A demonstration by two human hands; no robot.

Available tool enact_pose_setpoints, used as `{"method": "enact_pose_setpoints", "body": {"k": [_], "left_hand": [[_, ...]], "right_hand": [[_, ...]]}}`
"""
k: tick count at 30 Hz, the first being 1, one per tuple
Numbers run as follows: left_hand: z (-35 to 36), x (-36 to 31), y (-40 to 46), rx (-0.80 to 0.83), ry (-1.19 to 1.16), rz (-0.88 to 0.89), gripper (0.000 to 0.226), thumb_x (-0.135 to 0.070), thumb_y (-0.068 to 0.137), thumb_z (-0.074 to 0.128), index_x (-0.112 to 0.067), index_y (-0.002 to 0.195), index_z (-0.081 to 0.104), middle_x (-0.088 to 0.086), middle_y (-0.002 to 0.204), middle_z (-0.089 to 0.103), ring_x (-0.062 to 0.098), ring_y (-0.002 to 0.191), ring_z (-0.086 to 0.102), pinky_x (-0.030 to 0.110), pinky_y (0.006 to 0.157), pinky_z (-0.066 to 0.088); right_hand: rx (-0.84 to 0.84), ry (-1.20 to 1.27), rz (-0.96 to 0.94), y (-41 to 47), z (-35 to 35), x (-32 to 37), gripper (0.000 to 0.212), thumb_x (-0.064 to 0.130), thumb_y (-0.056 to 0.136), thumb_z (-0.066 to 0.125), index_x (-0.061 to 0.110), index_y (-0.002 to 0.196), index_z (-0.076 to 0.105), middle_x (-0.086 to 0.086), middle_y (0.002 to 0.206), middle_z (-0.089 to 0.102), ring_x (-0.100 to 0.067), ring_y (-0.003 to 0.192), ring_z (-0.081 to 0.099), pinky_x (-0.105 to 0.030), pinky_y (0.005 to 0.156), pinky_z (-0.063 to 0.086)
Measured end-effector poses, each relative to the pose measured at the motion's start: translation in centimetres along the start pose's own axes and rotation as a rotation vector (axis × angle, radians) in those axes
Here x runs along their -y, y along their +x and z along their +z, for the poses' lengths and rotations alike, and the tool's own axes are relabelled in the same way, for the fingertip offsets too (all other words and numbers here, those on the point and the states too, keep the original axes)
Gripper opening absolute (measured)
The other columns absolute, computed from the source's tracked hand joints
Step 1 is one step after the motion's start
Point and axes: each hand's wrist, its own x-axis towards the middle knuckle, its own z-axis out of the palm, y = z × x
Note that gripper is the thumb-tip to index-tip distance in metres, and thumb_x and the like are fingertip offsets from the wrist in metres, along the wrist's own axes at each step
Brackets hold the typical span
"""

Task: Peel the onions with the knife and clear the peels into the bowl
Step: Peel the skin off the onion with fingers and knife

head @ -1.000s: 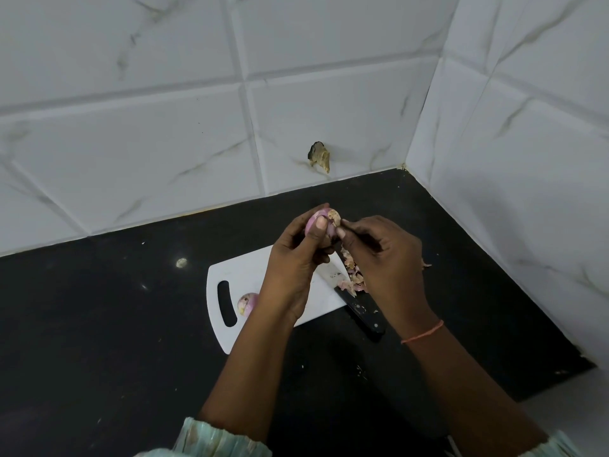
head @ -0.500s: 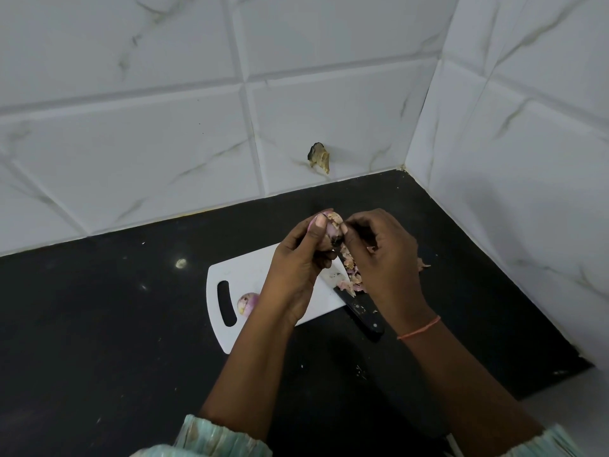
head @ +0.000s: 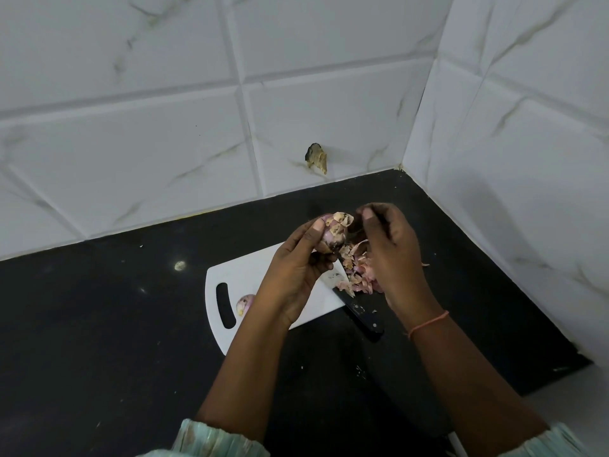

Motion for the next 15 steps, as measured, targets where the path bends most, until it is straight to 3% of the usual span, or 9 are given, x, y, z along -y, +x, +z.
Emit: {"method": "enact_pose_setpoints", "body": {"k": [3,8,12,15], "left_hand": [[-0.25,-0.06,0.08,-0.011,0.001,0.013,0.045,-0.034,0.086,0.064,-0.008,0.123,0.068,0.008,0.096,0.066,0.012,0.074,0.062,0.024,0.073,0.053],[-0.01,-0.26,0.01,0.008,-0.045,0.006,0.027,-0.022,0.098,0.057,-0.007,0.115,0.072,0.007,0.098,0.070,0.014,0.088,0.067,0.028,0.084,0.057],[0.33,-0.28,-0.08,0.009,-0.069,0.019,0.039,-0.025,0.089,0.062,-0.003,0.121,0.067,0.008,0.102,0.073,0.014,0.096,0.069,0.025,0.084,0.056],[0.19,-0.04,0.02,-0.007,-0.063,0.003,0.033,-0.017,0.096,0.059,-0.002,0.125,0.064,0.010,0.098,0.072,0.016,0.094,0.070,0.025,0.083,0.057]], "right_hand": [[0.087,-0.005,-0.067,-0.40,0.01,0.14,0.023,0.031,0.093,0.061,0.024,0.115,0.060,0.016,0.109,0.063,0.009,0.099,0.059,-0.008,0.079,0.047],[0.020,-0.131,-0.175,-0.25,0.29,-0.48,0.013,0.016,0.089,0.068,0.021,0.099,0.064,0.004,0.099,0.065,0.000,0.092,0.061,-0.008,0.077,0.046],[-0.004,-0.119,-0.147,-0.15,0.31,-0.30,0.012,0.014,0.088,0.070,0.021,0.096,0.065,0.006,0.093,0.066,0.002,0.087,0.062,-0.008,0.074,0.048],[-0.025,-0.084,-0.078,-0.16,0.30,-0.39,0.011,0.016,0.088,0.071,0.024,0.093,0.065,0.012,0.089,0.067,0.003,0.084,0.064,-0.008,0.072,0.049]]}}
